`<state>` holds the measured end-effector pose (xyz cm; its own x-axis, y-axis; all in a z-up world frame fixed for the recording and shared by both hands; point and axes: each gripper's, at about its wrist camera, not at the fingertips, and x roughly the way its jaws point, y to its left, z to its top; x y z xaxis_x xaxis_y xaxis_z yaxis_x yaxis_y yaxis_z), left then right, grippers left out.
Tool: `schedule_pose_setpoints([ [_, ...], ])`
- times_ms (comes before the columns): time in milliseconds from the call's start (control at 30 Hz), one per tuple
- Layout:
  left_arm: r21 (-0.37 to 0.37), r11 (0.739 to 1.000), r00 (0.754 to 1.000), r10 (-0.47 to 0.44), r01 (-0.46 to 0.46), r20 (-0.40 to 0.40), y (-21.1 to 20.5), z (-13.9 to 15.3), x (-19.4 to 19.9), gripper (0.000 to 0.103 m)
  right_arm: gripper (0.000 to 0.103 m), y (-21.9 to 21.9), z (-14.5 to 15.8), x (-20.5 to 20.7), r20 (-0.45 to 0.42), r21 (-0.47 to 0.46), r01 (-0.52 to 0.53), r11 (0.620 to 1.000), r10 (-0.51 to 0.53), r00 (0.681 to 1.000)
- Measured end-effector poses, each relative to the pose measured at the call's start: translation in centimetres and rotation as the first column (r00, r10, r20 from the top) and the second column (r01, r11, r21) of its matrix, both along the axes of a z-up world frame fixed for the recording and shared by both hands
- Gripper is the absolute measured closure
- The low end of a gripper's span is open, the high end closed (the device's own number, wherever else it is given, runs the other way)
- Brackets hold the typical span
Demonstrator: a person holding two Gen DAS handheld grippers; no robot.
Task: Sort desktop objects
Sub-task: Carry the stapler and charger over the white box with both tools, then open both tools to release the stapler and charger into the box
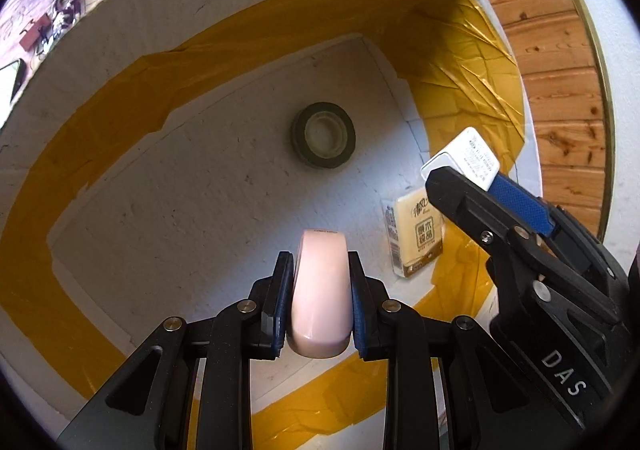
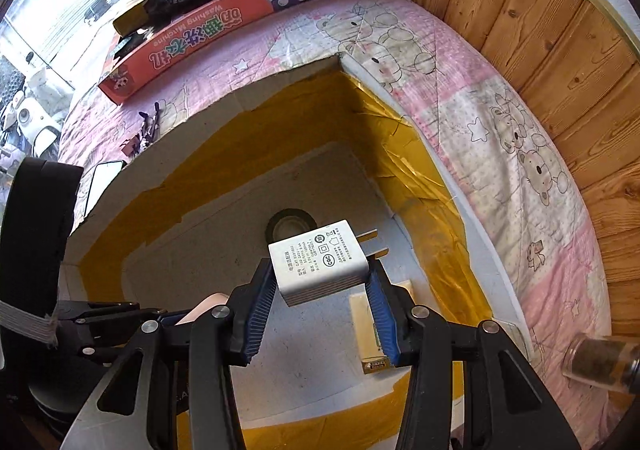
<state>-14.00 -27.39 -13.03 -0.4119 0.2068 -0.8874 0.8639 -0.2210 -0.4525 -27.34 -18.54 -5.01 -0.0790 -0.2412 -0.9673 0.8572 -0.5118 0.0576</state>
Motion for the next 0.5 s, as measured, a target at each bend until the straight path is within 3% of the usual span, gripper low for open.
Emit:
schedule_pose_setpoints([
  [367, 0.007, 0.999, 0.999, 0.039, -0.039, -0.024, 0.4, -2.2, -0.7, 0.077, 0.055, -0.5, -3.3, -2.4, 0.059, 0.063, 0.082, 0.995, -0.086, 0.995],
  [500, 0.0, 1.0, 1.0, 0.024, -0.024, 0.004, 0.5, -2.6, -0.8, 0.073, 0.055, 0.2, -3.9, -3.0, 0.07, 0.059, 0.117, 0.991, -0.121, 0.99],
])
